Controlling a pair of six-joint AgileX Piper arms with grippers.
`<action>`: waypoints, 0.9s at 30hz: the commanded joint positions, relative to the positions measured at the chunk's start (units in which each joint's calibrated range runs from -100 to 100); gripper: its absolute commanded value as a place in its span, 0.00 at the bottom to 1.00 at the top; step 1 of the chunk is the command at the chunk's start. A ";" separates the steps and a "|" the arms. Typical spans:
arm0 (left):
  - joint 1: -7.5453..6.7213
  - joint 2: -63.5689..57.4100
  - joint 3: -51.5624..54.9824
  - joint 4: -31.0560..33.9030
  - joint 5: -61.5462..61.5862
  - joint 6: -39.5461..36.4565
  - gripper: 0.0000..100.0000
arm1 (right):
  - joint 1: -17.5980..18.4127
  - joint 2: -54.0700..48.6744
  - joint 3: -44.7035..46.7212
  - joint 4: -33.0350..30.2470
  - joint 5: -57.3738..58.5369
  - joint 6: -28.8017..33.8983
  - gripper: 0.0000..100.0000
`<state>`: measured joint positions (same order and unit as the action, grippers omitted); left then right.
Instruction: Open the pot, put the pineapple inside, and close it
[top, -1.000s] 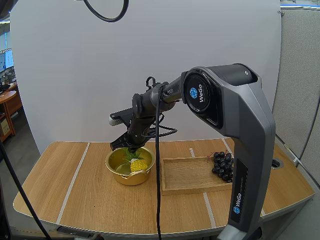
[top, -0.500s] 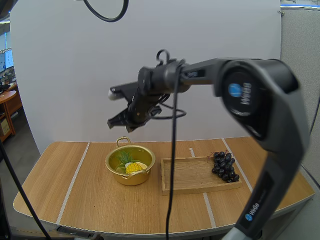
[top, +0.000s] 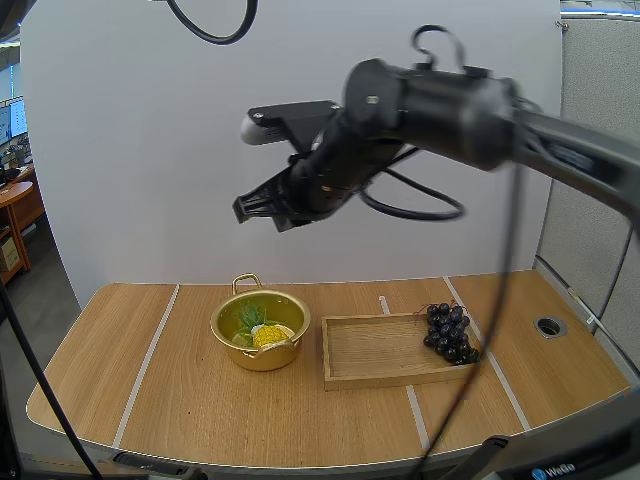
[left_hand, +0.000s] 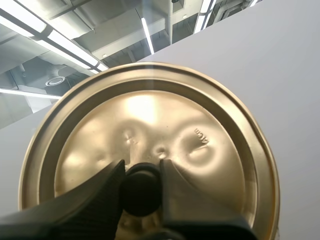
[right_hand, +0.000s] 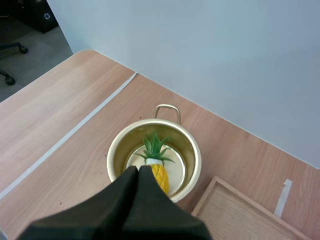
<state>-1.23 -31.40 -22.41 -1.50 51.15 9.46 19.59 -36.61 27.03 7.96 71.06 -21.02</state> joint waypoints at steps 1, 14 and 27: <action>0.04 -0.39 -0.50 0.06 -2.03 -0.39 0.00 | -0.21 -11.56 4.99 -1.46 5.24 1.13 0.00; 0.04 -0.39 -0.50 0.06 -2.03 -0.39 0.00 | -6.72 -30.27 12.72 -2.89 16.26 3.19 0.00; 0.04 -0.39 -0.50 0.06 -2.03 -0.39 0.00 | -10.06 -43.19 22.10 0.12 21.35 0.72 0.00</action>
<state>-1.23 -31.40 -22.41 -1.50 51.15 9.36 11.69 -69.58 41.98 6.00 88.31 -18.02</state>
